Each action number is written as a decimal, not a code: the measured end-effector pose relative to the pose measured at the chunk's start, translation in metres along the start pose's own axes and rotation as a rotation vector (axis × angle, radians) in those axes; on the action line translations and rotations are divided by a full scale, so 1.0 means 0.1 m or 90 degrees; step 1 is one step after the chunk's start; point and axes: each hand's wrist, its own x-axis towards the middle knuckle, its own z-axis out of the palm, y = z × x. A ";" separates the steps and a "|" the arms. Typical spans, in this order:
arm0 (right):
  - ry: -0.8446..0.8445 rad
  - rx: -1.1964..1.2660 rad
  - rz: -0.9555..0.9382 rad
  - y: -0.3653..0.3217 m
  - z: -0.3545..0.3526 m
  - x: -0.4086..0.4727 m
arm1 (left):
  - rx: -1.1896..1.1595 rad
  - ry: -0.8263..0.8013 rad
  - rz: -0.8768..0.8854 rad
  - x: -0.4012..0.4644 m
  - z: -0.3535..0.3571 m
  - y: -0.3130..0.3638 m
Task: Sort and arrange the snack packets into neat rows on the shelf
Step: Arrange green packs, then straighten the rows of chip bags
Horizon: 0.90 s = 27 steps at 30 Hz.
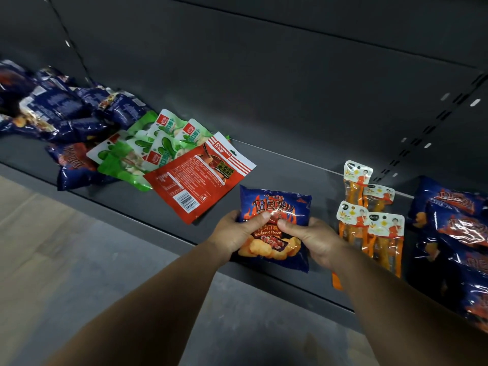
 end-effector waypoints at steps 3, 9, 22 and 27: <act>-0.011 0.001 -0.006 0.00 0.04 0.00 | -0.005 0.016 0.020 -0.03 -0.03 0.00; -0.038 0.019 0.007 -0.02 0.08 0.00 | 0.016 0.050 0.067 -0.05 -0.06 -0.01; 0.009 0.022 0.011 0.00 -0.04 -0.08 | 0.016 0.074 0.072 0.03 0.06 -0.04; 0.048 0.007 0.009 0.04 -0.16 -0.08 | 0.041 0.066 0.087 0.04 0.17 -0.06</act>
